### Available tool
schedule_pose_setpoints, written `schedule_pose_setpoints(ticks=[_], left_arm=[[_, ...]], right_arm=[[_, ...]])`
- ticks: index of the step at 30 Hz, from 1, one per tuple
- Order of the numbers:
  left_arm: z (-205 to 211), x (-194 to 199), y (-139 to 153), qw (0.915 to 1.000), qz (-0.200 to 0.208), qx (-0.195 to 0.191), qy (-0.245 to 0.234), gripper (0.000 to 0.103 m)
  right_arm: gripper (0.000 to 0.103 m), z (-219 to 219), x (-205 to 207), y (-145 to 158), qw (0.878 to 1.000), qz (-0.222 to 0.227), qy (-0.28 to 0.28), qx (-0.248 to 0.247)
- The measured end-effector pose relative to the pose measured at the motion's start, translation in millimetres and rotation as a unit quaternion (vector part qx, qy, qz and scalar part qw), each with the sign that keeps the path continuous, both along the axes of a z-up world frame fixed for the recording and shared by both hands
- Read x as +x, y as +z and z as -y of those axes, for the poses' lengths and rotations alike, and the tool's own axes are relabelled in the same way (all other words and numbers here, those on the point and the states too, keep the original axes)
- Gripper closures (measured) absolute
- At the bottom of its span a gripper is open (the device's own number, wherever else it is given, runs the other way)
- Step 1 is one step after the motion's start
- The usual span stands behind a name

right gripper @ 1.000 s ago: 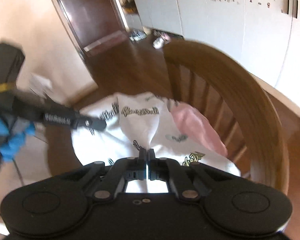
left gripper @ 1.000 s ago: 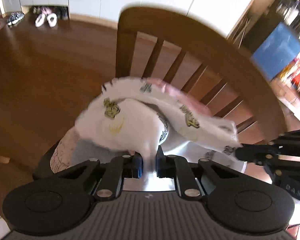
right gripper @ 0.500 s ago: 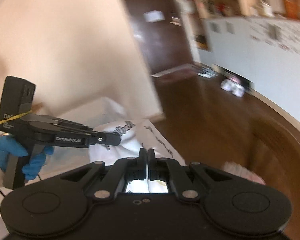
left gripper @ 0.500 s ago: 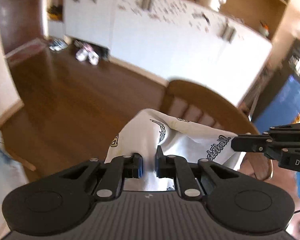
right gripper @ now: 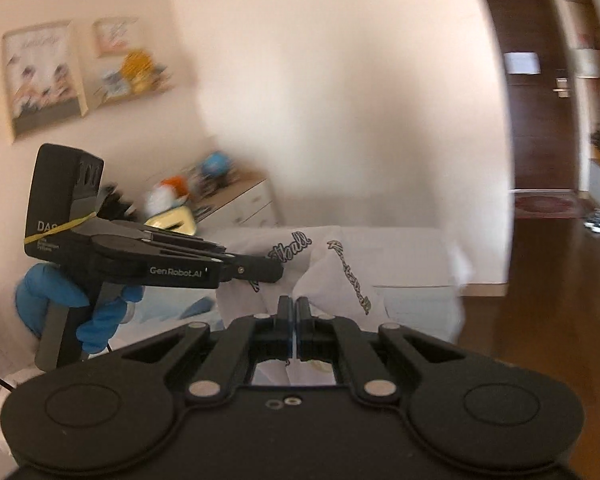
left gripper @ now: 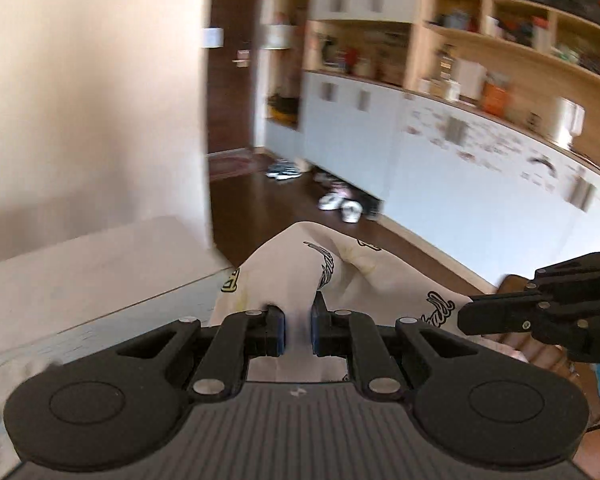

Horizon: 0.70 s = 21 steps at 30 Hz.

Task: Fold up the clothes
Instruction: 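Lift the shirt with both grippers and carry it onto the bed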

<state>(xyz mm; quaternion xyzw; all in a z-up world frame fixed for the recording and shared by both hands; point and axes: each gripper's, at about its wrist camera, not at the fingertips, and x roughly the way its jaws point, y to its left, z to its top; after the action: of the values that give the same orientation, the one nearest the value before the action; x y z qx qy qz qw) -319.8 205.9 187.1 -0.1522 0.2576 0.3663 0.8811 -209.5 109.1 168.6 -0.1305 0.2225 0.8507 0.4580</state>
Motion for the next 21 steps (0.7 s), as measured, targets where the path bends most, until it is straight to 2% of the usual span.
schedule_pose_setpoints(ticks=[2,5,6,9,12,14,17,21], left_arm=[[-14,-40,-13,0.9995,-0.001,-0.016,0.027,0.092],[-37,-101,-41,0.9964,-0.006,-0.053,0.066,0.092],[-45,-121,-50,0.9947,-0.008,-0.065,0.079,0.092],[-67,-181,-79,0.9879,-0.012,-0.103,0.115,0.092],[-80,-239,-105,0.9819,-0.017,-0.128,0.138,0.092],[-92,-261,-118,0.9789,-0.017,-0.14,0.148,0.092],[-111,-279,-132,0.9768,-0.023,-0.146,0.155,0.092],[-138,-294,-149,0.9758,-0.036,-0.148,0.158,0.092]], right_arm=[[0.012,-16,-47,-7,0.999,0.011,0.025,-0.017],[0.014,-37,-118,-27,0.996,0.033,0.062,-0.052],[0.008,-40,-141,-33,0.994,0.045,0.075,-0.061],[0.0,-40,-192,-57,0.988,0.075,0.099,-0.088],[0.0,-39,-233,-77,0.98,0.106,0.123,-0.116],[0.0,-38,-246,-84,0.973,0.132,0.138,-0.127],[0.0,-27,-241,-78,0.969,0.168,0.136,-0.116],[0.0,-7,-187,-70,0.969,0.197,0.077,-0.131]])
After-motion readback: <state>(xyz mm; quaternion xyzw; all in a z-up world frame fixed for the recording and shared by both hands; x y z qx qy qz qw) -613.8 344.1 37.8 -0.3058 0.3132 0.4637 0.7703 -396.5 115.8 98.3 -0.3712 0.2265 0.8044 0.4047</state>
